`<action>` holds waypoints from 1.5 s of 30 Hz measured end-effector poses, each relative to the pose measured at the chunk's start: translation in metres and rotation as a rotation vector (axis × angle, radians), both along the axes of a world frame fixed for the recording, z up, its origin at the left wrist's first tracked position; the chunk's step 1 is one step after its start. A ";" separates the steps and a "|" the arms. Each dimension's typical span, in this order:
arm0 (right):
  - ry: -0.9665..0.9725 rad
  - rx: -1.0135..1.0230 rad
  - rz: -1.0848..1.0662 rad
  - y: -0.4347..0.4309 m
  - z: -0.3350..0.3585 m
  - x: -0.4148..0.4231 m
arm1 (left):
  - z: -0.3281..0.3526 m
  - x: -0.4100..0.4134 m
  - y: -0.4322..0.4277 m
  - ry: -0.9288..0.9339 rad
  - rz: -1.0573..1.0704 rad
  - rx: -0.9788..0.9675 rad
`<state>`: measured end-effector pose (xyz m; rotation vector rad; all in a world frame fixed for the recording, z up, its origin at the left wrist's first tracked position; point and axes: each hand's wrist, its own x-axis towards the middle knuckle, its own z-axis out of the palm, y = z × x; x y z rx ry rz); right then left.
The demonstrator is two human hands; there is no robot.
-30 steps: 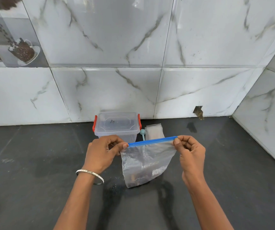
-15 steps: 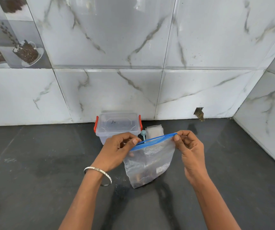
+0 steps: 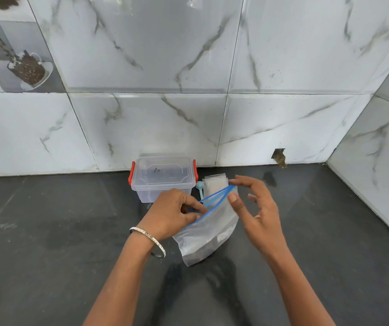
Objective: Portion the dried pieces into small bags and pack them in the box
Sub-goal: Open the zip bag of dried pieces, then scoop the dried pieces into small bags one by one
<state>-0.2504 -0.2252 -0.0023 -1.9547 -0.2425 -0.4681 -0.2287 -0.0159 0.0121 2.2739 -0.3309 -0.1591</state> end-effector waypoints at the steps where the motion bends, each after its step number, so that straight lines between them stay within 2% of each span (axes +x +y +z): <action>1: -0.038 -0.173 0.020 0.003 0.004 -0.002 | 0.002 0.000 -0.001 -0.038 0.011 0.019; 4: -0.128 -0.698 0.002 0.011 0.004 -0.002 | 0.008 0.000 -0.005 -0.123 0.033 0.123; 7: -0.108 -0.925 -0.030 0.013 -0.002 0.002 | 0.012 -0.003 -0.004 -0.216 0.078 0.229; 12: -0.111 -0.900 0.020 0.016 0.002 0.002 | 0.014 -0.004 0.006 -0.326 0.240 0.384; 16: -0.131 -0.857 0.090 0.025 0.014 0.002 | 0.018 -0.004 0.002 -0.368 0.305 0.381; 21: -0.165 -0.849 0.058 0.031 0.011 0.012 | 0.020 -0.003 0.006 -0.460 0.377 0.361; 23: -0.167 -0.867 0.085 0.033 0.002 0.014 | 0.017 -0.002 0.013 -0.427 0.360 0.357; 26: -0.125 -0.903 0.156 0.037 -0.015 0.013 | 0.011 -0.001 0.022 -0.277 0.236 0.429; 28: -0.028 -0.863 0.222 0.038 -0.020 0.011 | 0.007 -0.002 0.027 -0.197 0.177 0.431; 30: 0.065 -0.728 0.280 0.035 -0.017 0.011 | 0.003 -0.002 0.029 -0.192 0.167 0.342; 33: 0.107 -0.334 0.290 0.026 -0.005 0.012 | 0.005 0.000 0.027 -0.182 0.197 0.047; 36: 0.052 -0.012 0.049 0.013 -0.003 0.024 | 0.017 0.002 0.016 -0.321 0.341 -0.142; 39: 0.153 0.113 -0.233 -0.003 -0.019 0.050 | 0.027 0.001 -0.007 -0.467 0.437 -0.306; 42: 0.281 0.065 -0.379 -0.017 -0.042 0.083 | 0.024 0.009 -0.033 -0.379 0.373 -0.274; 45: 0.416 -0.030 -0.390 -0.023 -0.062 0.115 | 0.011 0.044 -0.044 -0.124 0.252 -0.002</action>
